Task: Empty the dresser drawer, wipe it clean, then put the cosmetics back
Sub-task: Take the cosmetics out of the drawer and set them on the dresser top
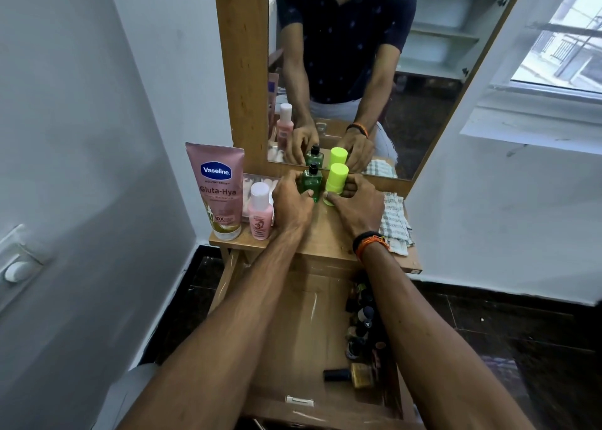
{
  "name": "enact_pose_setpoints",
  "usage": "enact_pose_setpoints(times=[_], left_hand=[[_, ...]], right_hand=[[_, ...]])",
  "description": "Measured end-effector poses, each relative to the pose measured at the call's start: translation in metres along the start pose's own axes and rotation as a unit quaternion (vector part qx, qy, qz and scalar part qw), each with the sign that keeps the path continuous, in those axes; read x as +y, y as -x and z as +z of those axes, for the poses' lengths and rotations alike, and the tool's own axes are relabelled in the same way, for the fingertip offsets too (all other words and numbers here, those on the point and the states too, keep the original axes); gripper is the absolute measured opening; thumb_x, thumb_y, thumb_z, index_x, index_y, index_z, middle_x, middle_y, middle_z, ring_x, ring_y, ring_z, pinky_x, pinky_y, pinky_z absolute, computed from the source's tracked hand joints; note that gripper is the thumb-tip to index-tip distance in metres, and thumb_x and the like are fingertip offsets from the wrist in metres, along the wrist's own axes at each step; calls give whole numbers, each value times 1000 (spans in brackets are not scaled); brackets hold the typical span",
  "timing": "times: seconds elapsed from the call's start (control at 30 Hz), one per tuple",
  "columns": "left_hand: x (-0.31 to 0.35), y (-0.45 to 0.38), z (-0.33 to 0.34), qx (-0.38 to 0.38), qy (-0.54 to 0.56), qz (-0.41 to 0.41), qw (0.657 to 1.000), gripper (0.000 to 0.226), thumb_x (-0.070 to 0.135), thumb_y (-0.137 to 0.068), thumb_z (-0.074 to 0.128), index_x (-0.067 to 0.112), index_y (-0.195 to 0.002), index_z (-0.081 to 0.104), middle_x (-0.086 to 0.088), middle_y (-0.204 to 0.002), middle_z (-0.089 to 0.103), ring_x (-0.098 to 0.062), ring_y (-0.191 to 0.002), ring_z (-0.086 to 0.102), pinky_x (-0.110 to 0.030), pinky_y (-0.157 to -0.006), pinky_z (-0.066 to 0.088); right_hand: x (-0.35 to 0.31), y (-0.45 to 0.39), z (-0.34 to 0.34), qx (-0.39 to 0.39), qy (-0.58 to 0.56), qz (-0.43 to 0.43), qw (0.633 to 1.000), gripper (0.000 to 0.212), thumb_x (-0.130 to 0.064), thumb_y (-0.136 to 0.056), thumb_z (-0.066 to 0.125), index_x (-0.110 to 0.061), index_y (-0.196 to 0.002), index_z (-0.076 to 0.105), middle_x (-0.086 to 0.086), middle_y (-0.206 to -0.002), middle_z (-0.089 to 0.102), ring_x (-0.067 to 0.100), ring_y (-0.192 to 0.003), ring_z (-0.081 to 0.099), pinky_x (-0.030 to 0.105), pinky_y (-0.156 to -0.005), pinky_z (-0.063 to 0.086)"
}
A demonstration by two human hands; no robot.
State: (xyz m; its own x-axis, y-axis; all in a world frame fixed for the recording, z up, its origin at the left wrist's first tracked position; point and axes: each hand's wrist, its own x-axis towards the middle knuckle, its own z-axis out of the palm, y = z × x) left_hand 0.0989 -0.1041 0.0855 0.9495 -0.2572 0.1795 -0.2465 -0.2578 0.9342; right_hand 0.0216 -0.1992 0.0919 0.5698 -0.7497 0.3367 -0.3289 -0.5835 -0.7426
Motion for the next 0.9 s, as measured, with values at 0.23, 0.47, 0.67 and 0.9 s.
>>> enact_pose_setpoints(times=[0.23, 0.47, 0.67, 0.9], left_hand=[[-3, 2, 2, 18, -14, 9, 1000, 30, 3, -82, 74, 5, -110, 65, -9, -107, 72, -22, -102, 66, -40, -89, 54], [1, 2, 4, 32, -23, 4, 999, 29, 2, -85, 72, 5, -113, 66, -10, -110, 72, -21, -104, 67, -34, -89, 55], [4, 2, 3, 42, -30, 3, 999, 25, 1, -86, 70, 4, -111, 66, -10, -107, 72, -22, -100, 67, -37, -86, 56], [6, 4, 3, 39, -27, 2, 999, 26, 2, -86, 70, 5, -111, 63, -9, -109, 70, -21, -102, 66, -37, -86, 57]], right_hand=[[-2, -5, 5, -2, 1, 10, 1000, 47, -31, -72, 89, -15, -111, 68, 1, -104, 75, 10, -91, 68, 29, -84, 58], [-3, -6, 7, -3, 13, 7, 1000, 50, -32, -72, 88, -14, -112, 66, 3, -107, 74, 12, -96, 69, 28, -85, 57], [-2, -7, 8, -3, 14, 12, 1000, 51, -33, -71, 89, -14, -112, 66, 3, -106, 75, 13, -95, 70, 32, -86, 59], [-2, -5, 8, -8, 18, 13, 1000, 53, -34, -72, 88, -13, -115, 65, 4, -109, 74, 13, -96, 69, 34, -87, 59]])
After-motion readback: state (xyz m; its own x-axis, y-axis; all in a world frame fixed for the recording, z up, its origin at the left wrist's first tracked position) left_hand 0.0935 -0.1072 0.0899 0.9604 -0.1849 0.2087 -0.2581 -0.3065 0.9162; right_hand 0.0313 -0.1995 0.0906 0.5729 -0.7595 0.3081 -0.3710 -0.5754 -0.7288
